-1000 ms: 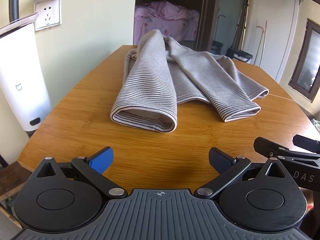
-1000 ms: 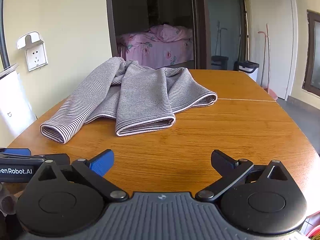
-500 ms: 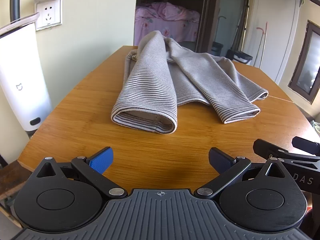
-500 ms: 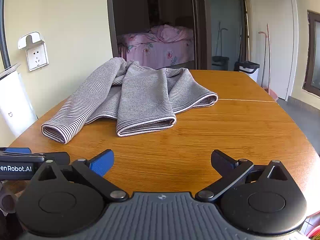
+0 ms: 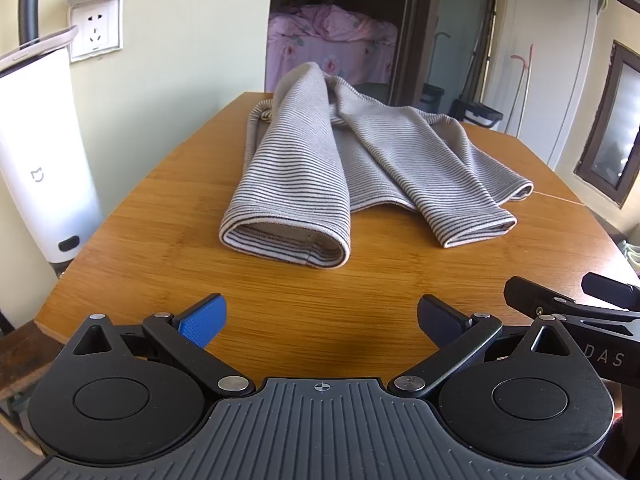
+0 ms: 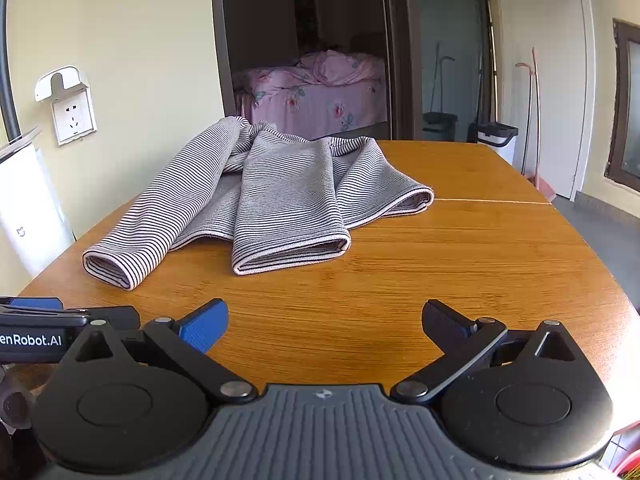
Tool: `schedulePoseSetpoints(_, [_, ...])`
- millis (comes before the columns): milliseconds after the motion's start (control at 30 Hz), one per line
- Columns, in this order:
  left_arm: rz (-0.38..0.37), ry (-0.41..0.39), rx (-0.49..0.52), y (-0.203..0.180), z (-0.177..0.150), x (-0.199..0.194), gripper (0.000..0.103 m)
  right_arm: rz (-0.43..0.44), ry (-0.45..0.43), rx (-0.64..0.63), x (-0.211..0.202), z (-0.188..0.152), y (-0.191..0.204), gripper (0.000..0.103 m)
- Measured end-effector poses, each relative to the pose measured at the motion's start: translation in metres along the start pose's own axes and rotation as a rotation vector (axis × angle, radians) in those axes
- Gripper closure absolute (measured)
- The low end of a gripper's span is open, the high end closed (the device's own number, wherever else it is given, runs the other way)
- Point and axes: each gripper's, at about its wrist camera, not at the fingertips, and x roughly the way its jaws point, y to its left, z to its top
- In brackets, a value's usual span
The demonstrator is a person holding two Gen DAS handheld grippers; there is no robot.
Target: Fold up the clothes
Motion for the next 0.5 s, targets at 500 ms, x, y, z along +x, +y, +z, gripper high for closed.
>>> schedulePoseSetpoints(500, [-0.042,0.025,-0.017,0.0026,0.0093,0.0086,0.0,0.025,0.019,0.005,0.0078,0.005,-0.0045,0.0])
